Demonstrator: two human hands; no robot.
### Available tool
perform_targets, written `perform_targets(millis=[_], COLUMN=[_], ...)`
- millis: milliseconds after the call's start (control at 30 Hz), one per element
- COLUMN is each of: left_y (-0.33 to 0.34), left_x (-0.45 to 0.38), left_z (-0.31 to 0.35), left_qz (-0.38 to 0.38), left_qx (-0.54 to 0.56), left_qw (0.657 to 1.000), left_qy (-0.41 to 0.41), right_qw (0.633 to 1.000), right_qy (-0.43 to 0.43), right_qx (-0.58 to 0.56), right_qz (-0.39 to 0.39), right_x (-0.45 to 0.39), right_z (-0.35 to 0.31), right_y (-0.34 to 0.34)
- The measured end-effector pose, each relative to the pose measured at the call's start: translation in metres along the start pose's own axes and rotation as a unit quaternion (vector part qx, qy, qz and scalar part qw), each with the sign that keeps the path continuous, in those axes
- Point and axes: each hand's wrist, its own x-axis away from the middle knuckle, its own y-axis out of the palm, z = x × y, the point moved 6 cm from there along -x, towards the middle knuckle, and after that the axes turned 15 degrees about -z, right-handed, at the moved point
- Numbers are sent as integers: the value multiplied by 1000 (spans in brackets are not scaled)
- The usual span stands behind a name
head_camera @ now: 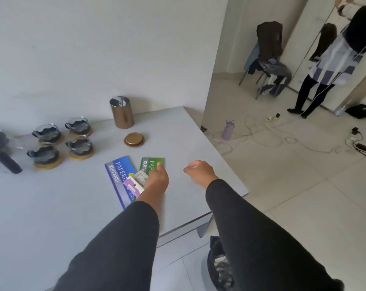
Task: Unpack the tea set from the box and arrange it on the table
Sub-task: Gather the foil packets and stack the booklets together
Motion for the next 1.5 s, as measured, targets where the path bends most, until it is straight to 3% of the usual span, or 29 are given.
perform_targets(millis=[133,267,500,700,867,1000,1267,1500], left_y=[-56,-87,-92,-101,-106,-110,-111,-112], left_x=[-19,-39,-62,-72,-84,-85,-87,-85], left_z=[-51,-94,-104,-105,-104,-100,-99,-99], left_qz=[40,66,103,112,105,118,117,119], left_qx=[-48,59,67,50,31,24,-21,1], left_qw=[996,991,986,984,988,988,989,990], left_qy=[-65,-101,-110,-128,-104,-92,-82,-81], right_qw=[999,997,990,991,993,994,986,994], right_qy=[29,64,124,77,24,4,62,-31], right_qx=[5,-21,-57,-78,-26,-37,-123,-71], right_qz=[-40,-39,-41,-81,-110,-99,-98,-83], right_x=[-28,-53,-80,-109,-130,-144,-167,-170], right_z=[-22,-28,-20,-38,-60,-64,-55,-73], right_y=[55,97,103,115,120,121,120,121])
